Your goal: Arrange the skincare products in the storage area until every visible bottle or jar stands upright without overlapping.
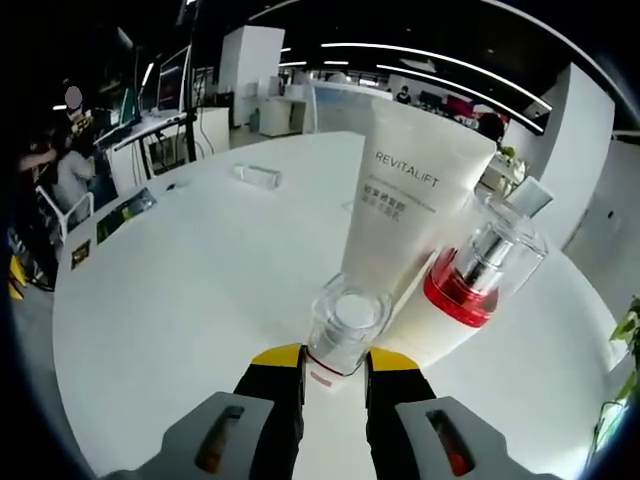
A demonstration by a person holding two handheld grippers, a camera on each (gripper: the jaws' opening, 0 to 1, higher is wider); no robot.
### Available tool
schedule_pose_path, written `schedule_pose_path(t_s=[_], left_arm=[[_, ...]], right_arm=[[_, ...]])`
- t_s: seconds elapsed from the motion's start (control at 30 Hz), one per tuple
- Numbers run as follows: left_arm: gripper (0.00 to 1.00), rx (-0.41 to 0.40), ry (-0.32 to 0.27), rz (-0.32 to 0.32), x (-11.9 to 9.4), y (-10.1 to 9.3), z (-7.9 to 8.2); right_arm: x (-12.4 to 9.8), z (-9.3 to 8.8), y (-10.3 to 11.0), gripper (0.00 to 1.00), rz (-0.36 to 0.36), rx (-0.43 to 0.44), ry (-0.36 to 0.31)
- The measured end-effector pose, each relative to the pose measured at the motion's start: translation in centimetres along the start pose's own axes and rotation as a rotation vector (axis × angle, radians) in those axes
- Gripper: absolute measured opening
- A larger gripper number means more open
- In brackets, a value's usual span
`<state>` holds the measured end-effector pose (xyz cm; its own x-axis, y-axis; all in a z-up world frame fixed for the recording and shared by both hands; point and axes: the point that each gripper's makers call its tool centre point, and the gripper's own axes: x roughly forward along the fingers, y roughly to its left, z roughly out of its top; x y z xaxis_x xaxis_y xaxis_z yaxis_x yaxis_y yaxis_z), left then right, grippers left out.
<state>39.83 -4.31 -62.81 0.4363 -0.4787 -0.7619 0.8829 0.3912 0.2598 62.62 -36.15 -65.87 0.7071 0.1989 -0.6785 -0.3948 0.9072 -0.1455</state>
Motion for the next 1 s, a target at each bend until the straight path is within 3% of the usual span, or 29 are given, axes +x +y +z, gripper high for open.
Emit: schedule_pose_path(t_s=[0.4,1.0], left_arm=[[0.07,0.003,0.002,0.001,0.0,0.0,0.0],[0.06,0.006,0.013,-0.002,0.1,0.0,-0.2]], right_arm=[[0.3,0.3,0.0,0.15,-0.015,-0.004,-0.002],[1.3,1.2,0.3,0.15,-0.059,0.061,-0.021]])
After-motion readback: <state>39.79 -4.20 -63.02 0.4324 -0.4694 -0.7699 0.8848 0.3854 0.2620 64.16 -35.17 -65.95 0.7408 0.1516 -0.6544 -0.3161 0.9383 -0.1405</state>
